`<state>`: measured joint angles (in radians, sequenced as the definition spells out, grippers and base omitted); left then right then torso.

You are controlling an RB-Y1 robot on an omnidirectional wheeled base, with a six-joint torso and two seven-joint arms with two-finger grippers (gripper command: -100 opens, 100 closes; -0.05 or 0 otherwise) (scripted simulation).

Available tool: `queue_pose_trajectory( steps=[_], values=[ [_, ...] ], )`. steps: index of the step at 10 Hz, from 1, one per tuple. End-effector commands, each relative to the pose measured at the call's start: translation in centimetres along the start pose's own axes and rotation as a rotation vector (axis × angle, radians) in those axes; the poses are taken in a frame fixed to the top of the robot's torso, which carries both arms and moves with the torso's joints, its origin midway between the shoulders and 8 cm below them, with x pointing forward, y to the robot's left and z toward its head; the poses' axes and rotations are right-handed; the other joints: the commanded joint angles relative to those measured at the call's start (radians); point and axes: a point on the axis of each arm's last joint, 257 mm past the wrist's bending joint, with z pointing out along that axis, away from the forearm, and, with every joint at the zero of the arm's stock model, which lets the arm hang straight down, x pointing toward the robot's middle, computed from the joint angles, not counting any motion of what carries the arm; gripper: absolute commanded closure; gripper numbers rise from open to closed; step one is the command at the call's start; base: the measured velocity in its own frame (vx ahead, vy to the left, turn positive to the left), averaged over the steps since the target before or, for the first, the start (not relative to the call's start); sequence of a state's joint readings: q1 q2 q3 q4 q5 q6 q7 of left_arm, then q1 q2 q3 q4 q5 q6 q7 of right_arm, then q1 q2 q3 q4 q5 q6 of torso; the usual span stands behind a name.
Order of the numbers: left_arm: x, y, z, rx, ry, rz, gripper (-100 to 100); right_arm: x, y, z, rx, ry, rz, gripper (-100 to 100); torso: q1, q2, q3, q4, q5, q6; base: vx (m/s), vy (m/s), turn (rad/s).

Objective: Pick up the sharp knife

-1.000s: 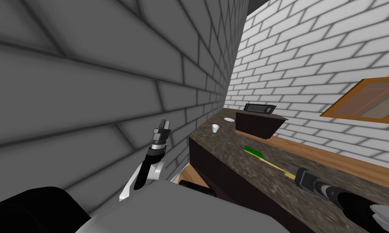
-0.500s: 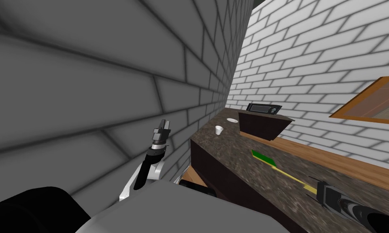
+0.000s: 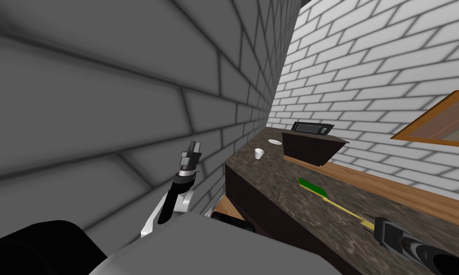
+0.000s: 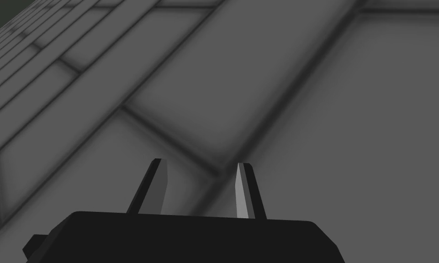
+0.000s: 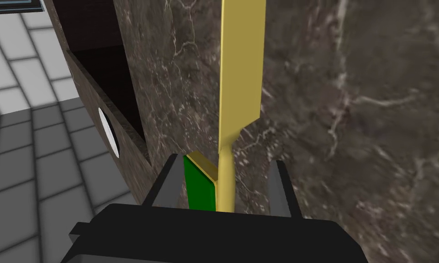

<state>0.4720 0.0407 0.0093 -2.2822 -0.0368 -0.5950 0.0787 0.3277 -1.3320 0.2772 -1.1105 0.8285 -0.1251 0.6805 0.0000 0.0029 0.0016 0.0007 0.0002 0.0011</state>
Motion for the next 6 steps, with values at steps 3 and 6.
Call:
queue_pose_trajectory(
  steps=[3, 6],
  values=[
    [0.0, 0.0, 0.0, 0.0, 0.0, 0.0, 0, 0.0, 0.0, 0.0, 0.0, 0.0, 0.0, 100, 0.0, 0.0, 0.0, 0.0, 0.0, 0.0, 0.0, 0.0, 0.0],
    [0.0, 0.0, 0.0, 0.0, 0.0, 0.0, 0, -0.2, -3.5, -0.3, 0.04, -0.005, 0.005, -100, 0.0, 0.0, 0.0, 0.0, 0.0, 0.0, -0.01, -0.005, 0.003]
  ],
)
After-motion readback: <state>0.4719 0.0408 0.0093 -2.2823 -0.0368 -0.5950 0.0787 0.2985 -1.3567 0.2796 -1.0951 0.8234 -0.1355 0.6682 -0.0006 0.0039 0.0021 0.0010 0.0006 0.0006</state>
